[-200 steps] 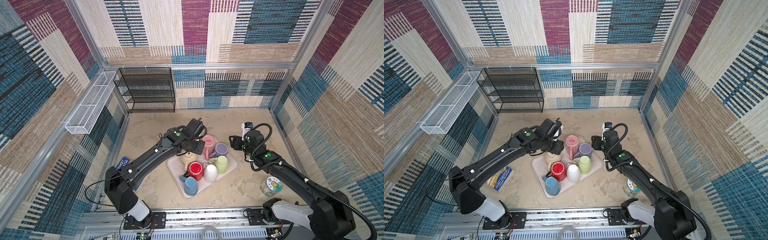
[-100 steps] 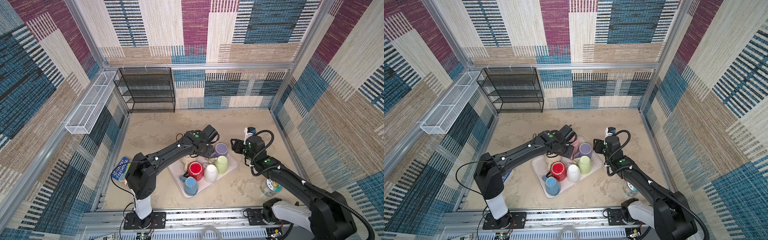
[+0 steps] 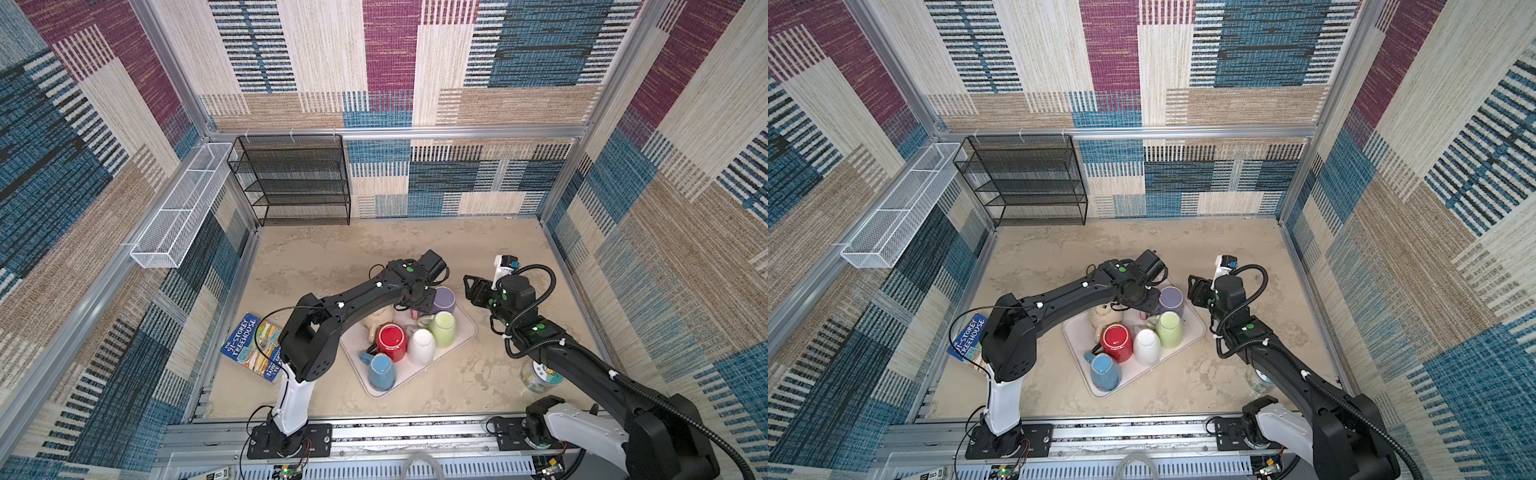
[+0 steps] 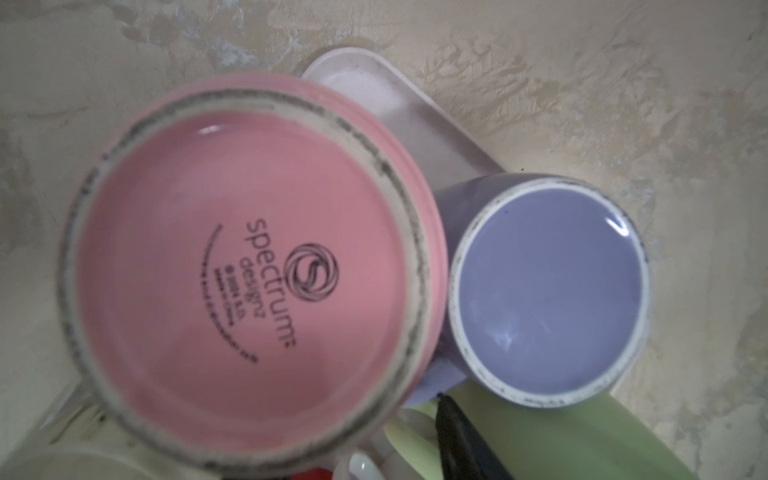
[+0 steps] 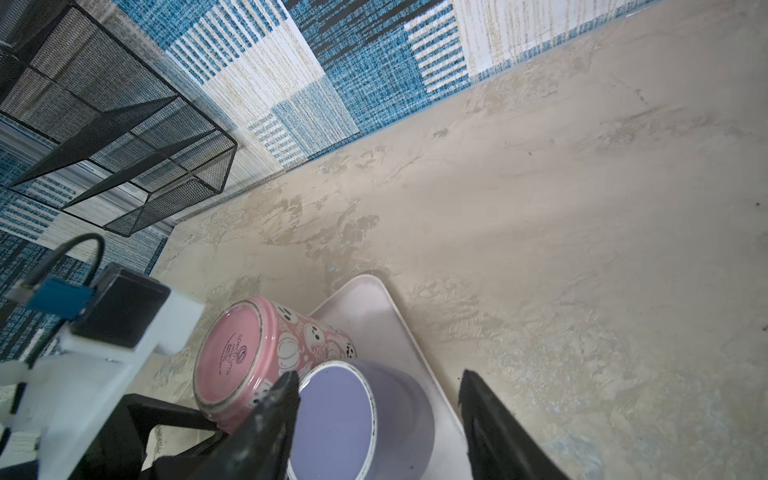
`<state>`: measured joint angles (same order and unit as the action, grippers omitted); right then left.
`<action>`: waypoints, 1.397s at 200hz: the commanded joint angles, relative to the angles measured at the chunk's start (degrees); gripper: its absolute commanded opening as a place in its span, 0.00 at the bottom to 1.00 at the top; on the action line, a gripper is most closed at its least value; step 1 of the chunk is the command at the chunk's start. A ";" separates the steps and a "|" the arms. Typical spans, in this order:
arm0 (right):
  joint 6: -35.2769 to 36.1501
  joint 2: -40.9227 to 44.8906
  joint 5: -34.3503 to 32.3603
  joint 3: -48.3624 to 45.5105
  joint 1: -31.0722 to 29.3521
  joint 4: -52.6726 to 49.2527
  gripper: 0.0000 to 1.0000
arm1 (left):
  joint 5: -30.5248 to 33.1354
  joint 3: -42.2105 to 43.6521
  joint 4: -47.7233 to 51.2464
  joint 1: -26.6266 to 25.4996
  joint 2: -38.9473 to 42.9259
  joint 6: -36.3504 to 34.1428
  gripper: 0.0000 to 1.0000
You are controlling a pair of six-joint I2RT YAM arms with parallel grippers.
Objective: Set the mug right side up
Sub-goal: 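Raise the left gripper above the pink mug while the right lifts beside it, then lower the left gripper onto the pink ghost mug and grasp its body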
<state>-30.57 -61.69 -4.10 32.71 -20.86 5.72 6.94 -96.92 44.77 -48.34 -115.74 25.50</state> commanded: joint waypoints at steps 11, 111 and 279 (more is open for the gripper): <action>-0.56 0.17 0.36 -0.10 0.03 3.05 0.64 | 0.96 -0.98 -0.31 0.51 -1.95 0.33 0.55; -0.61 -0.50 1.97 -0.63 -0.01 4.50 0.63 | 2.82 -0.81 -1.42 2.11 -3.34 -0.93 0.45; -0.55 -1.61 3.66 -0.51 0.03 4.84 0.62 | 3.31 -2.49 -1.97 2.16 -4.77 -2.56 0.25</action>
<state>-30.76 -63.46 -1.08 32.08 -20.86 8.62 9.15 -98.87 43.46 -46.26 -120.66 24.38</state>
